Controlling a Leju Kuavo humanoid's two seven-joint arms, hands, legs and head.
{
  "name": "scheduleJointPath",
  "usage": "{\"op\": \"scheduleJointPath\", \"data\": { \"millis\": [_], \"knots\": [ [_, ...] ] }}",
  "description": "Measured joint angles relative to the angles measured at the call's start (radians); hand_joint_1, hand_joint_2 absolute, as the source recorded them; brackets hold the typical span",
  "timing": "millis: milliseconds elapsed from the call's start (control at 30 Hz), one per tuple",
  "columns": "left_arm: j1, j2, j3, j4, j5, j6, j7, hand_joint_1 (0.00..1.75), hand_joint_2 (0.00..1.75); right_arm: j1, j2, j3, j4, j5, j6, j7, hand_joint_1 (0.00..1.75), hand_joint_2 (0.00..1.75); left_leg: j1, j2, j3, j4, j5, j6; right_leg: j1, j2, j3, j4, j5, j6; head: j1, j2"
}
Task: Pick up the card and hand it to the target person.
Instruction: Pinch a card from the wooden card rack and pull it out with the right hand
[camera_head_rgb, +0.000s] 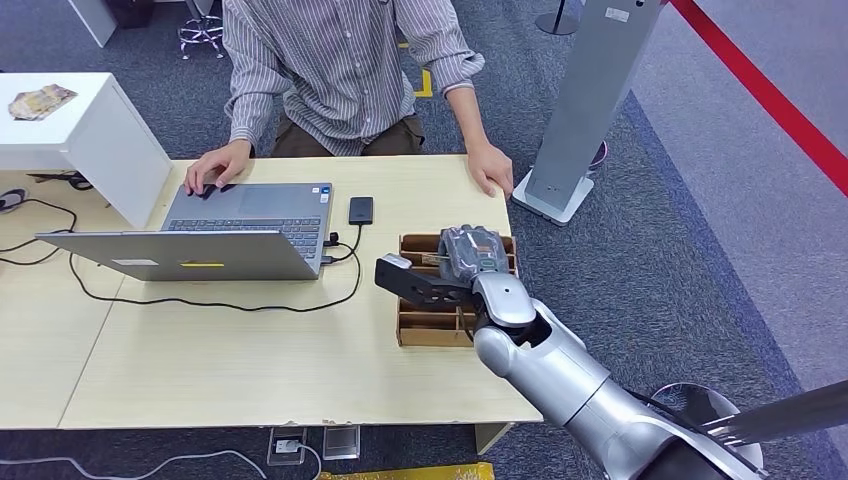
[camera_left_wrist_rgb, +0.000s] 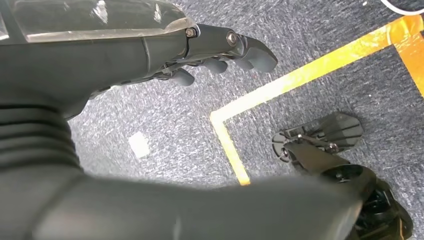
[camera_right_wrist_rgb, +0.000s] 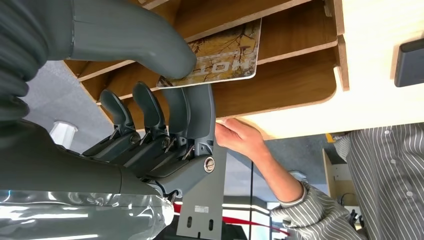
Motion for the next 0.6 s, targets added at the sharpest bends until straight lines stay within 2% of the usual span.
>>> {"op": "scheduleJointPath", "data": {
  "millis": [367, 600],
  "knots": [
    [0.002, 0.000, -0.003, 0.000, 0.017, 0.007, -0.001, 0.00, 1.75, 0.001, -0.002, -0.006, -0.022, 0.006, -0.035, -0.002, 1.43, 1.75, 0.000, 0.000, 0.000, 0.000, 0.000, 0.000, 0.000, 0.000, 0.000, 0.000, 0.000, 0.000, 0.000, 0.000],
    [0.014, 0.000, -0.003, 0.000, 0.031, 0.014, -0.002, 0.00, 1.75, 0.007, -0.028, -0.053, -0.169, -0.090, -0.042, -0.013, 1.43, 1.75, 0.000, 0.000, 0.000, 0.000, 0.000, 0.000, 0.000, 0.000, 0.000, 0.000, 0.000, 0.000, 0.000, 0.000]
  ]
}}
